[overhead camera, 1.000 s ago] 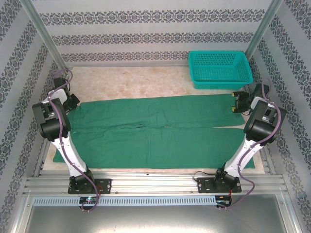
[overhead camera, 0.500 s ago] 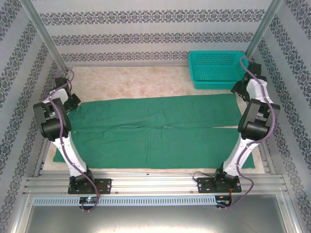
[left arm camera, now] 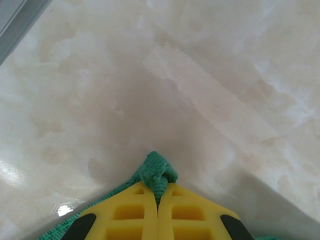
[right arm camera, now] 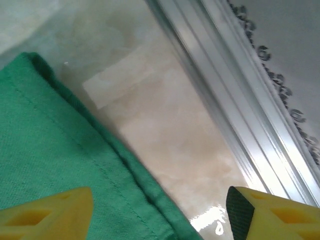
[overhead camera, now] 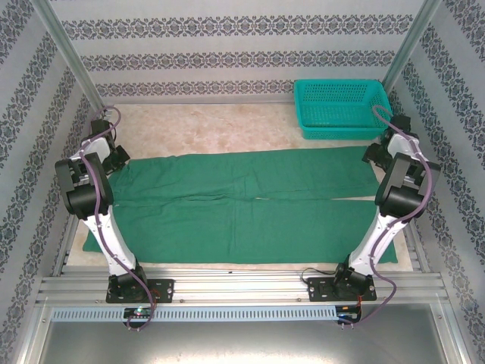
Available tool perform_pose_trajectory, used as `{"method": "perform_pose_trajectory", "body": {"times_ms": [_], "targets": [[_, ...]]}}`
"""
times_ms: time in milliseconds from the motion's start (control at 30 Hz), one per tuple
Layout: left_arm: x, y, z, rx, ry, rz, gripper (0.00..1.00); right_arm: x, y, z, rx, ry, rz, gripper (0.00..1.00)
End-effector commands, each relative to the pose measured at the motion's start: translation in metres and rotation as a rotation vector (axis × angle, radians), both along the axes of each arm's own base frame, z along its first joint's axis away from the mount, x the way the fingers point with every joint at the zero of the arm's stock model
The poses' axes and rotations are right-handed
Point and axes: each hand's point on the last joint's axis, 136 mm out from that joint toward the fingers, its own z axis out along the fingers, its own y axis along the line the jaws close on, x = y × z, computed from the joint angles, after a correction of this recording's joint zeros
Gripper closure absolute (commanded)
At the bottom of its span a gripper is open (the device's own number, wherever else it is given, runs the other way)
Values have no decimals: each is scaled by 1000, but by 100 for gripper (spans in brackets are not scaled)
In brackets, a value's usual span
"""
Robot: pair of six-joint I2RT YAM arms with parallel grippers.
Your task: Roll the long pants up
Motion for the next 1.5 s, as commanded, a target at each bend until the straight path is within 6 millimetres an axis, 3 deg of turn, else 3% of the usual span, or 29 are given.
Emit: {"method": "perform_pose_trajectory", "body": {"times_ms": [0,167,300,633,833,1000,1100,1167,1233,1467], "targets": [[-7,-9,-11,-3,65,-34,100,18,14,0,29,-21,70,27],[-5,-10,-12,2,69,-40,100,27,28,3,44,-27,119,26],[-4,-9,-12,1,72,-43,100,33,35,-6,62,6,147,26],[-6,-6,-12,19,89,-44,100,49,34,-25,149,70,163,26],[-6,-6,-14,16,100,-47,100,50,35,-32,190,93,168,31],[-4,-8,-14,6,92,-52,100,40,43,-37,219,122,186,44],[-1,-9,-14,-2,85,-56,100,34,45,-36,217,127,180,56],[0,-11,-14,-11,79,-57,100,33,45,-33,210,108,176,72],[0,-12,-15,-18,77,-60,100,34,46,-31,211,99,173,100],[-3,-14,-14,-20,68,-59,100,26,36,-19,148,82,118,100]]}}
